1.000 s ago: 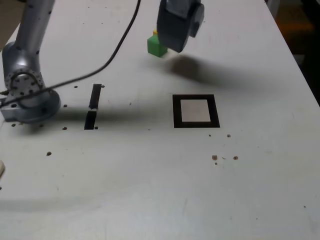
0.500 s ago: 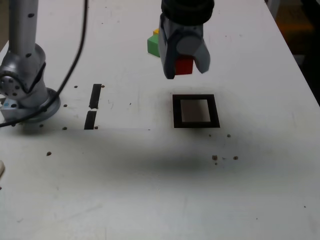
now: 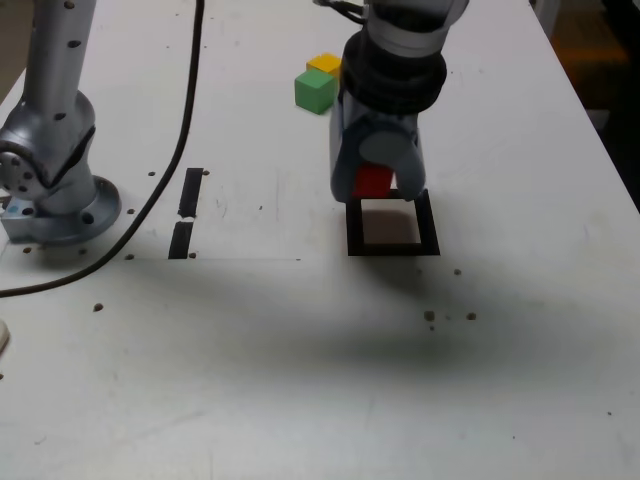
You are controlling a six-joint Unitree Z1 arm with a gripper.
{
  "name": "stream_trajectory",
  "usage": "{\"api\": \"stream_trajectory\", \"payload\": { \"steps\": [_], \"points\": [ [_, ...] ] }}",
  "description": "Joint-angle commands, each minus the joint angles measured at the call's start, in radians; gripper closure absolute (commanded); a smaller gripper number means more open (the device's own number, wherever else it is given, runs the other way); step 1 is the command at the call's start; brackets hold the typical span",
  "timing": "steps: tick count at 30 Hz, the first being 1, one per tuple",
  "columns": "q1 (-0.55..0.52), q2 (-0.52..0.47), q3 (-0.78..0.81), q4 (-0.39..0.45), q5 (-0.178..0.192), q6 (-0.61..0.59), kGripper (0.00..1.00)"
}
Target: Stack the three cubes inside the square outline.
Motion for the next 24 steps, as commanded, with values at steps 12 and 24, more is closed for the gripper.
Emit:
{"api": "stream_trajectory", "payload": {
  "steps": [12, 24],
  "points": [
    [-0.043, -0.017, 0.114, -0.179, -0.017, -0.014, 0.77],
    [-0.034, -0.02, 0.135, -0.23, -0.02, -0.011, 0.68]
  ]
}}
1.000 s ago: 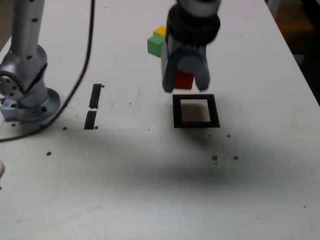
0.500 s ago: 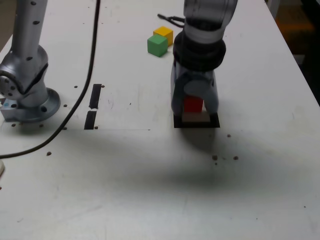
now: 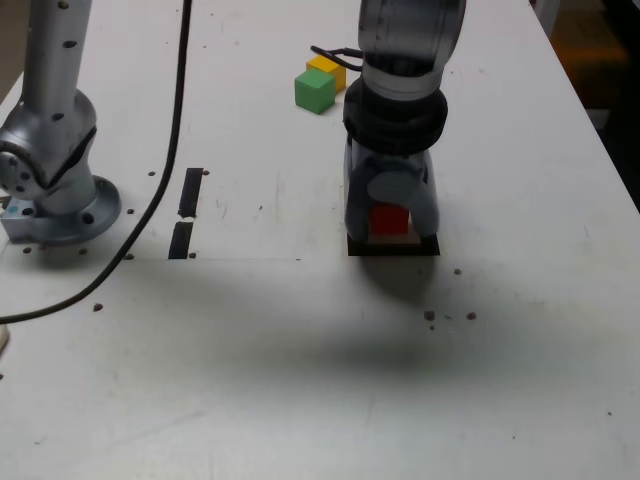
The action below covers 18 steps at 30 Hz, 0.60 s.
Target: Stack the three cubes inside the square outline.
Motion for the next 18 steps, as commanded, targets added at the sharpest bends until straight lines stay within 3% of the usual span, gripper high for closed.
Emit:
{"api": "stream_trajectory", "payload": {
  "steps": [1, 10, 18],
  "points": [
    [0.005, -0.004, -0.004, -0.001, 0.002, -0.002, 0.66],
    [0.008, 0.021, -0.022, 0.019, 0.018, -0.015, 0.43],
    [0.009, 0.026, -0.03, 0.039, 0.016, -0.008, 0.32]
  ]
}}
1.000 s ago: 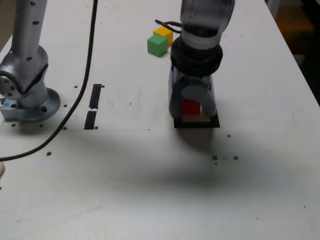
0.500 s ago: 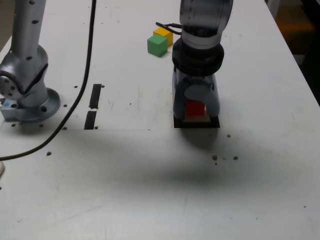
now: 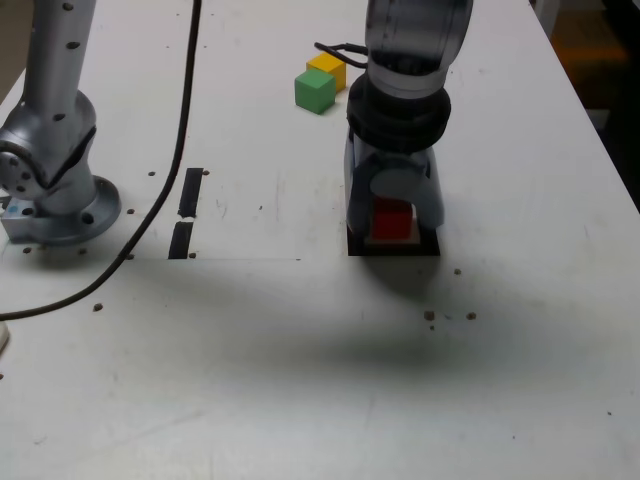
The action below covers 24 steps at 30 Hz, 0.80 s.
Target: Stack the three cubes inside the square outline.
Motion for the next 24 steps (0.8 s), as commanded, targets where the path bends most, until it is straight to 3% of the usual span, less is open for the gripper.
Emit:
{"api": "stream_trajectory", "payload": {
  "steps": [1, 4, 10, 13, 18, 21, 24],
  "points": [
    [0.002, 0.006, -0.003, 0.003, -0.002, 0.004, 0.31],
    [0.003, 0.005, -0.003, 0.006, -0.004, 0.005, 0.26],
    [0.007, -0.045, -0.006, 0.034, 0.023, -0.006, 0.02],
    [0.025, -0.095, -0.013, 0.081, 0.059, 0.008, 0.0],
    [0.104, -0.16, -0.031, 0.204, 0.102, 0.154, 0.0],
    [0.155, -0.193, -0.033, 0.284, 0.16, 0.253, 0.01],
    [0.205, -0.243, -0.003, 0.329, 0.251, 0.368, 0.01]
  ]
}}
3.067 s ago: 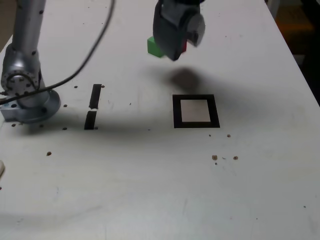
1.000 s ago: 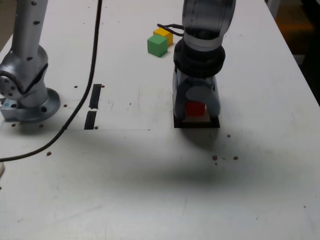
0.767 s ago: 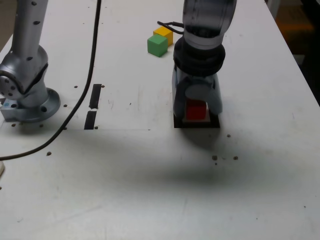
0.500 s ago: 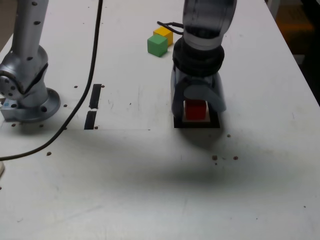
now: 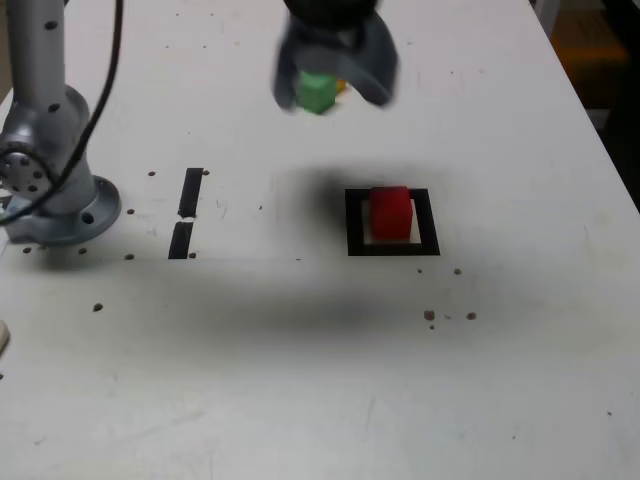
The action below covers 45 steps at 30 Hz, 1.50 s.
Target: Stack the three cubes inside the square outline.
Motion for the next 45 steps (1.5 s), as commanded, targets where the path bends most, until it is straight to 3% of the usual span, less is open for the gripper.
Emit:
{"api": "stream_trajectory", "payload": {
  "steps": [1, 7, 10, 13, 17, 25, 29, 35, 45],
  "points": [
    [0.023, -0.04, 0.026, 0.004, 0.043, 0.07, 0.01],
    [0.101, -0.101, 0.091, -0.022, 0.153, 0.256, 0.01],
    [0.168, -0.099, 0.097, -0.065, 0.167, 0.371, 0.01],
    [0.247, -0.084, 0.09, -0.116, 0.155, 0.478, 0.01],
    [0.354, 0.011, 0.028, -0.156, 0.132, 0.624, 0.01],
    [0.453, 0.147, -0.089, -0.154, 0.039, 0.737, 0.01],
    [0.487, 0.212, -0.144, -0.151, 0.013, 0.763, 0.01],
    [0.504, 0.293, -0.188, -0.151, 0.006, 0.771, 0.01],
    [0.553, 0.327, -0.23, -0.138, 0.036, 0.785, 0.02]
  ]
}}
